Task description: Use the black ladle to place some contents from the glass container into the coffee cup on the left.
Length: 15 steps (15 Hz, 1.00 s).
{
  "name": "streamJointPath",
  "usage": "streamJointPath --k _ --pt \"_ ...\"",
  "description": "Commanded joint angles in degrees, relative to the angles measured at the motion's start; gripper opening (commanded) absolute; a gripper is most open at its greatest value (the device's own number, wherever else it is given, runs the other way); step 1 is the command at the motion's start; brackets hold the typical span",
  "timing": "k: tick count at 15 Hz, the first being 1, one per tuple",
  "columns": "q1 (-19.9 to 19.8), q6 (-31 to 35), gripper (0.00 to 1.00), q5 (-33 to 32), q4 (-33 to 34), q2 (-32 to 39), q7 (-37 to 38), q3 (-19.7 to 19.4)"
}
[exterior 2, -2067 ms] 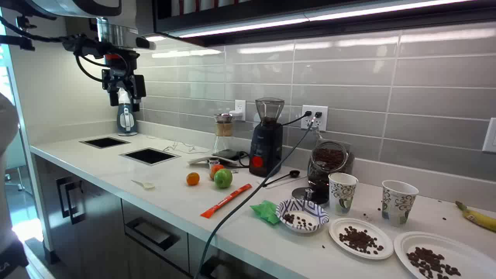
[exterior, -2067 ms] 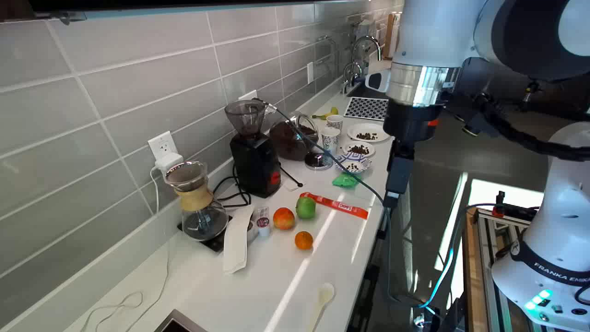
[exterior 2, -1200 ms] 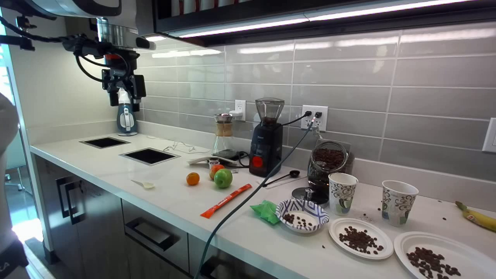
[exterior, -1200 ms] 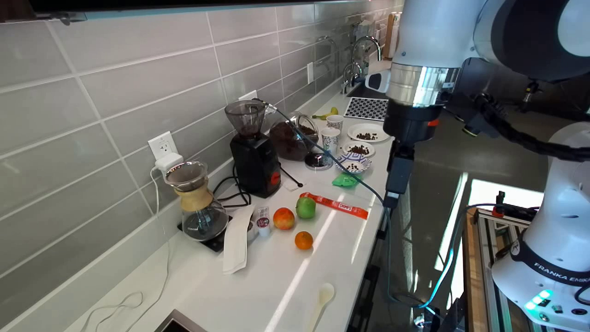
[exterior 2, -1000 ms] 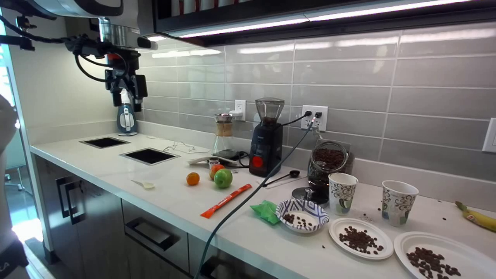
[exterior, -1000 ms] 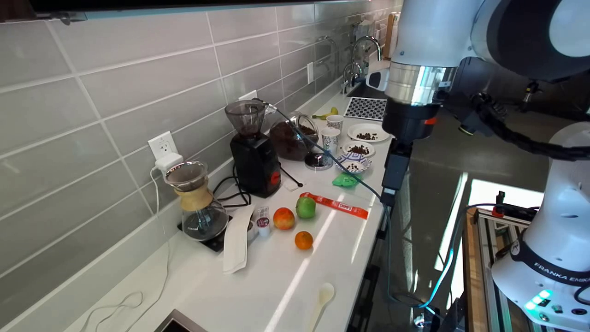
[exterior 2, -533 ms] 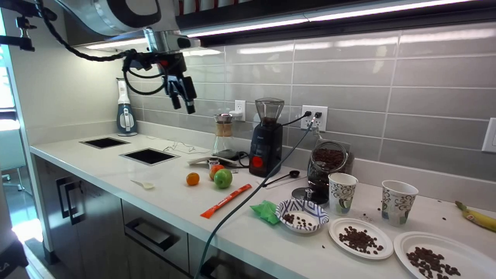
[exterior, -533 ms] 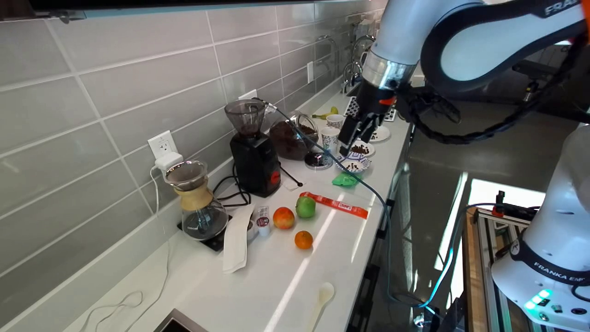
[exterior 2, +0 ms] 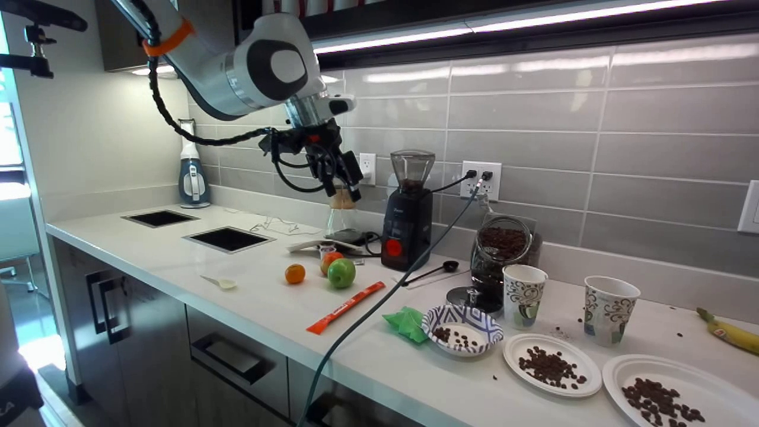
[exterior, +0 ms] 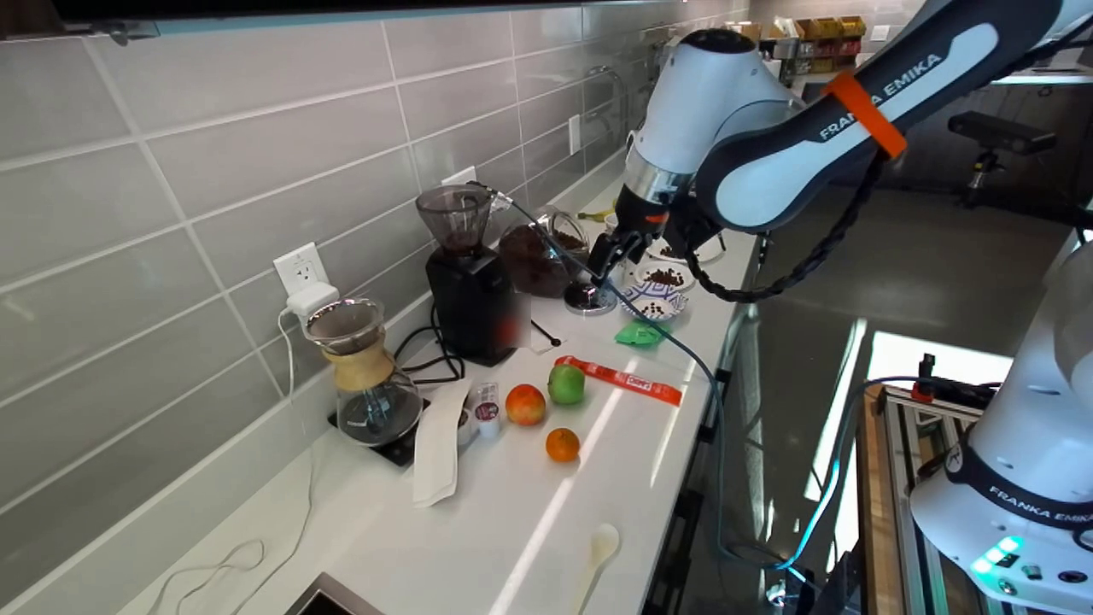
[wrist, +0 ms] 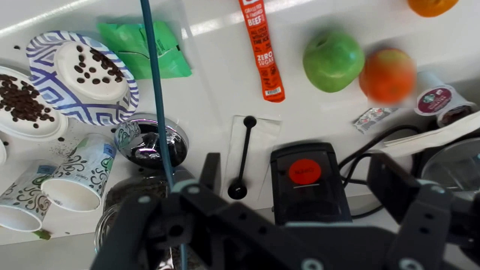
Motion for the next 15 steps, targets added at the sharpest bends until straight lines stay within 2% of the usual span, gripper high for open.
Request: streamJointPath --k 1,2,3,5,12,13,15 --pt "-0.2 1.07 1.0 -5.91 5.28 8.84 3.56 -1.45" --pt "0.56 0.64 1.0 -6.72 6.08 9.66 4.16 -2.13" --pt "1.94 0.06 1.0 -4.76 3.48 6.23 2.38 -3.41" --pt "2.51 0.07 1.0 -5.33 5.25 8.64 2.39 -4.28" --pt "2.84 0.07 1.0 -5.37 6.06 9.34 2.4 -4.41" --pt "2.12 -1.71 1.0 -8.34 8.43 11.81 6.49 -4.01" --pt "2.78 -4.76 1.0 -7.94 12.02 15.76 7.87 -4.99"
